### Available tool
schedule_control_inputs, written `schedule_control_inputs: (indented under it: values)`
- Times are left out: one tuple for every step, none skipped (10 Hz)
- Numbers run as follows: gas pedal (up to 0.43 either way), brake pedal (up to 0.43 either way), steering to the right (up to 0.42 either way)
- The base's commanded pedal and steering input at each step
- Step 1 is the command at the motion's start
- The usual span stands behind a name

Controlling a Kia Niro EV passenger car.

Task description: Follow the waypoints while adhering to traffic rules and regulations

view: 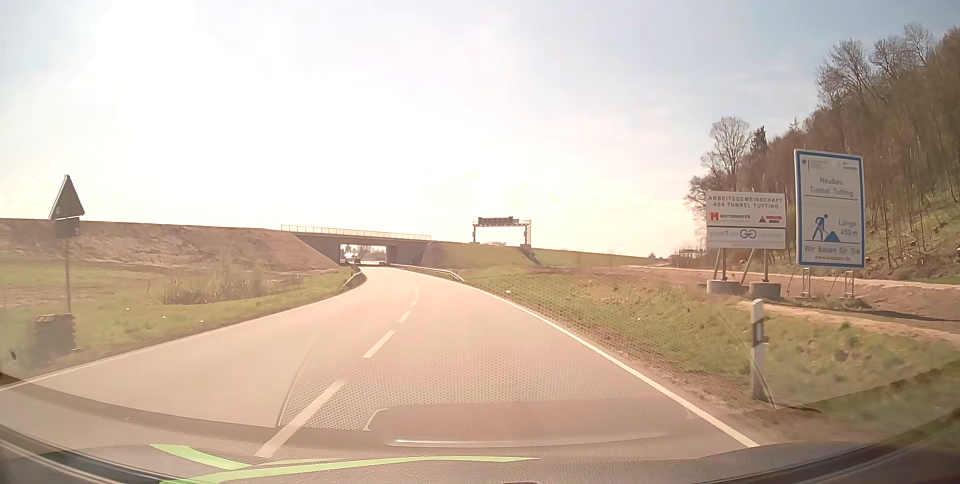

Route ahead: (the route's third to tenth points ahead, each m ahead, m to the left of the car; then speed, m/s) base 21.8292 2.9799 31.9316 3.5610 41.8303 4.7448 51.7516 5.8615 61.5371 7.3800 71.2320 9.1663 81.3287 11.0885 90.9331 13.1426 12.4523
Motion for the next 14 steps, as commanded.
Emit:
schedule_control_inputs:
  values:
    - [0.118, 0.000, -0.007]
    - [0.118, 0.000, -0.007]
    - [0.118, 0.000, -0.007]
    - [0.118, 0.000, -0.007]
    - [0.118, 0.000, -0.008]
    - [0.118, 0.000, -0.008]
    - [0.118, 0.000, -0.009]
    - [0.118, 0.000, -0.010]
    - [0.118, 0.000, -0.011]
    - [0.118, 0.000, -0.012]
    - [0.118, 0.000, -0.012]
    - [0.118, 0.000, -0.013]
    - [0.118, 0.000, -0.014]
    - [0.130, 0.000, -0.015]
